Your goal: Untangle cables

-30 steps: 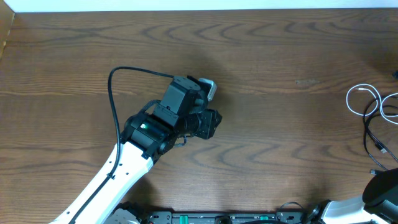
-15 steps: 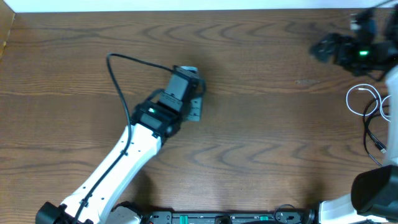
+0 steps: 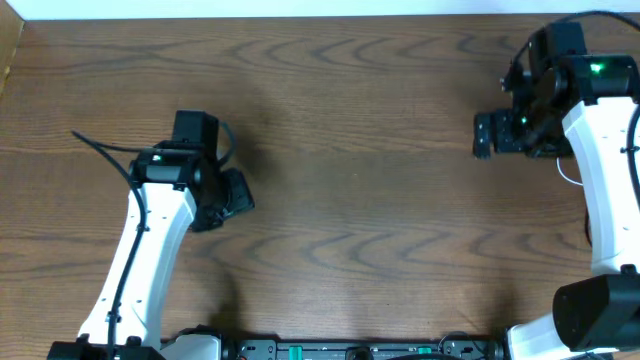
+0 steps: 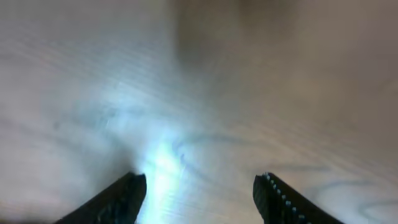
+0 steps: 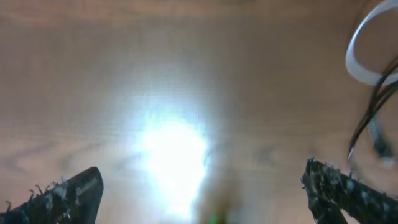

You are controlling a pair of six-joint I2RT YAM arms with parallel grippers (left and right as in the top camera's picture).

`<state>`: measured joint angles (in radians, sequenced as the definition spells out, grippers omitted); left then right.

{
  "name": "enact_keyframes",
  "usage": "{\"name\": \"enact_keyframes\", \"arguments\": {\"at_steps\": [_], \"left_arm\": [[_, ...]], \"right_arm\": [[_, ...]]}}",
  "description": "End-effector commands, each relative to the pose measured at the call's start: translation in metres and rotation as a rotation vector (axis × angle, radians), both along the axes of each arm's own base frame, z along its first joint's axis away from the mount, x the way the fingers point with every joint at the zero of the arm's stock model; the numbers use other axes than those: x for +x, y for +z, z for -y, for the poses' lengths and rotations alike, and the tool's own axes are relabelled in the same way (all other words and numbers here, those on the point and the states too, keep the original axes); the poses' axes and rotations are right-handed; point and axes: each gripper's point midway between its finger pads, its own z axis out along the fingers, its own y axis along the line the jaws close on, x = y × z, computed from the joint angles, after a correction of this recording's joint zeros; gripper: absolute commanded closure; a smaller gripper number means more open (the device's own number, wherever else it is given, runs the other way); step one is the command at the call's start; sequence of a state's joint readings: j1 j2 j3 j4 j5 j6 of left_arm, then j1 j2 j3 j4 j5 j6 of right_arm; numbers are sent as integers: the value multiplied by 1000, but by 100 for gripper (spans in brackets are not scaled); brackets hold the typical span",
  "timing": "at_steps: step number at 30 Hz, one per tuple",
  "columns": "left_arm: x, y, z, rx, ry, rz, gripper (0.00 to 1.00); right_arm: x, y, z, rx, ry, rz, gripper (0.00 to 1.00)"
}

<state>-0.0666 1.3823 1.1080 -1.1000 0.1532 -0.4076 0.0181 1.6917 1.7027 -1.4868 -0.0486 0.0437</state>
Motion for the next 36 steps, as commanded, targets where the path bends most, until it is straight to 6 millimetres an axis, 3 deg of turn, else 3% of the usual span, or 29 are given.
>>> {"name": "enact_keyframes", "arguments": {"at_steps": [1, 5, 11, 14, 17, 19, 24, 25, 30, 36], "left_arm": [[-13, 3, 1, -16, 0, -49, 39], [-21, 5, 2, -15, -36, -64, 39], [-28, 19, 4, -31, -61, -12, 39], [-31, 29, 4, -32, -75, 63, 38], [-29, 43, 4, -28, -113, 218, 38], [-29, 55, 4, -20, -147, 326, 33], [-43, 96, 3, 8, -203, 649, 17], [-50, 104, 3, 10, -201, 714, 1], [-71, 130, 1, 17, -198, 888, 2], [-79, 126, 1, 16, -199, 870, 2]], "right_arm": [[-21, -4, -1, 39, -2, -83, 1], [-38, -15, -1, 39, 15, -148, 1], [-62, -51, -1, 39, 1, -187, 1], [-68, -65, -1, 39, -17, -134, 1], [-66, -66, -2, 43, -43, 4, 1], [-66, -59, -2, 46, -49, 93, 1], [-78, -17, 8, 1, -61, 393, 1], [-83, -2, 9, -1, -63, 484, 1], [-112, 54, 9, 10, -63, 786, 1], [-142, 70, 9, 13, -63, 887, 1]]}}
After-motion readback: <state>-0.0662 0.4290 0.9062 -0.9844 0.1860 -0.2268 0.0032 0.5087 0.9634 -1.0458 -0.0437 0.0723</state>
